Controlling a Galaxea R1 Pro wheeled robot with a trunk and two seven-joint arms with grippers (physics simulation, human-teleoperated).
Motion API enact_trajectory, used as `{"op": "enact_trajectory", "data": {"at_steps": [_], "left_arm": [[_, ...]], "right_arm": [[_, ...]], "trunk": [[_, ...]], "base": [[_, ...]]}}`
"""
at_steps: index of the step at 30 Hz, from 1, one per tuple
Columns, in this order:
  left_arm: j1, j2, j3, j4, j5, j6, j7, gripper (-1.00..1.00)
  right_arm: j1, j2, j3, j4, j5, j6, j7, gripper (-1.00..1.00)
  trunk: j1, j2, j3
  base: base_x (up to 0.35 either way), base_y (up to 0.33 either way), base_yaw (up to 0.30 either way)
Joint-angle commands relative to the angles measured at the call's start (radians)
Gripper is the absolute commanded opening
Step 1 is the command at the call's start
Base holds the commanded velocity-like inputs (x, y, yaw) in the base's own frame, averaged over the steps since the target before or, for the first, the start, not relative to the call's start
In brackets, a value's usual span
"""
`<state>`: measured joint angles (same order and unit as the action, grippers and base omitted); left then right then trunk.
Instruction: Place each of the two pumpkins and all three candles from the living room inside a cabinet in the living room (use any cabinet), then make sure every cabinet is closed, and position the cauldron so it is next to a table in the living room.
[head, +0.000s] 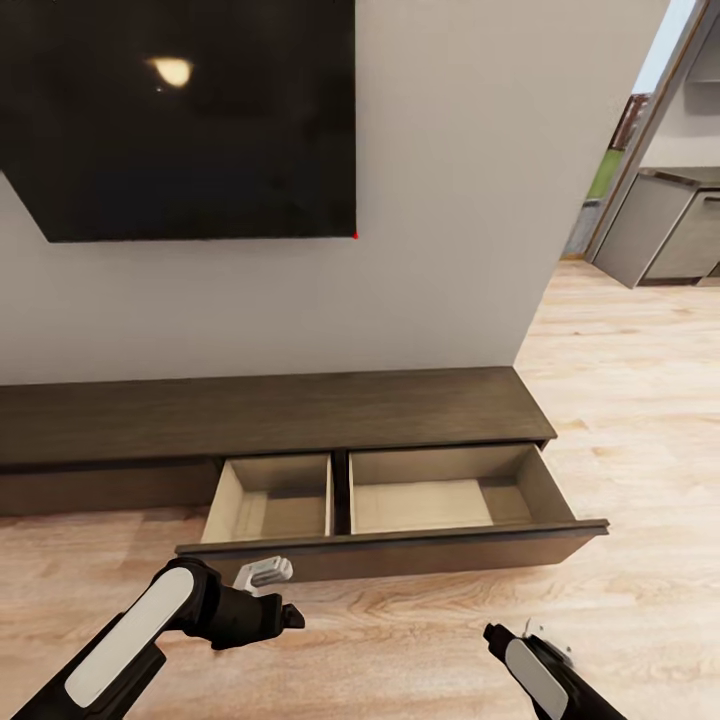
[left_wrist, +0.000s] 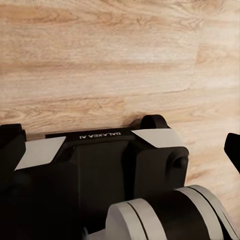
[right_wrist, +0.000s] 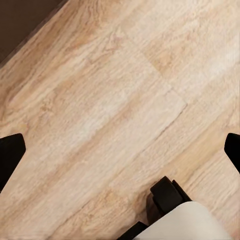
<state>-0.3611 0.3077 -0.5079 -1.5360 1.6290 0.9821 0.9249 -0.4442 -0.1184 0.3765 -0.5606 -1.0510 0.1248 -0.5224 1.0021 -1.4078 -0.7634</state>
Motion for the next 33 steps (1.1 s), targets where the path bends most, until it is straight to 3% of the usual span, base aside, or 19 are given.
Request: {"op": "enact_trajectory", "data": {"at_steps": [1,25,29,33], "left_arm": [[-0.001,0.001,-0.001,-0.001,0.009,0.000,0.010,1.00],[-0.001,-0.004,0.002,-0.001,0.009,0.001,0.006,1.00],[-0.001,-0.004,0.002,-0.001,0.009,0.001,0.005,1.00],[-0.001,-0.004,0.002,-0.001,0.009,0.001,0.005,1.00]], "right_arm": [[-0.001,-0.001,0.008,-0.002,-0.003,0.005,-0.003,1.00],[-0.001,-0.001,0.005,-0.001,-0.009,-0.005,0.032,1.00],[-0.001,-0.001,0.005,-0.001,-0.008,-0.005,0.037,1.00],[-0.001,-0.001,0.003,-0.001,-0.013,-0.005,0.095,1.00]], "trunk": [[-0.004,0.007,0.002],[-0.096,0.175,0.078],[-0.096,0.175,0.078],[-0.096,0.175,0.078]], "base": [[0.000,0.000,0.000],[-0.037,0.006,0.000],[0.000,0.000,0.000],[0.000,0.000,0.000]]}}
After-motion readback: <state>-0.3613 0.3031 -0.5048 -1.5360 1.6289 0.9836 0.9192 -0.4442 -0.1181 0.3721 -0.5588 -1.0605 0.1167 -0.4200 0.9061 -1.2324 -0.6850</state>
